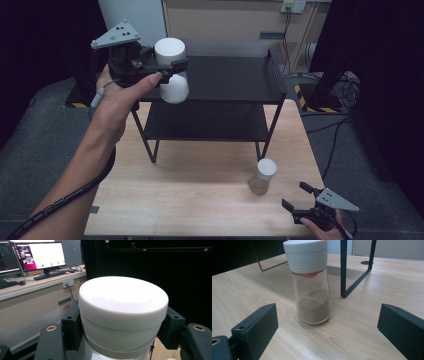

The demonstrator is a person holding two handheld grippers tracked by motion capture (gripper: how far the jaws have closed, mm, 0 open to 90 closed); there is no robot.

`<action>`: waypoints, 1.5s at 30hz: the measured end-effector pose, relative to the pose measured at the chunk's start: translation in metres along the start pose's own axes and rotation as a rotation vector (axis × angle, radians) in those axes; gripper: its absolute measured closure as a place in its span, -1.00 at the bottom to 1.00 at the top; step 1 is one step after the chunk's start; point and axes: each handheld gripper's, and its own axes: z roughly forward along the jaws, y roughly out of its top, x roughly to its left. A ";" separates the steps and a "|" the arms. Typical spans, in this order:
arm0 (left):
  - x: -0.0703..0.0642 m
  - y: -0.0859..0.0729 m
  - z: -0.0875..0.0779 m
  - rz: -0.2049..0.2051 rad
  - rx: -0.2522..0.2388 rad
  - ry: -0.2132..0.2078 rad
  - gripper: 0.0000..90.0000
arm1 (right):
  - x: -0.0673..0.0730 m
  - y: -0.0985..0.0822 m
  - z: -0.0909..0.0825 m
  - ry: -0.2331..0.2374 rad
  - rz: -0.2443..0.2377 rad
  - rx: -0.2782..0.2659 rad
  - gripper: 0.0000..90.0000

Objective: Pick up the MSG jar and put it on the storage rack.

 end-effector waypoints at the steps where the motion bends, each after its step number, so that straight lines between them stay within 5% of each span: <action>1: 0.002 -0.001 0.001 -0.002 0.001 0.003 -0.26 | 0.000 0.000 0.000 0.000 0.000 0.000 -0.92; 45: 0.032 -0.023 0.035 -0.091 0.002 0.101 -0.26 | -0.002 -0.005 0.009 0.026 0.007 0.029 -0.92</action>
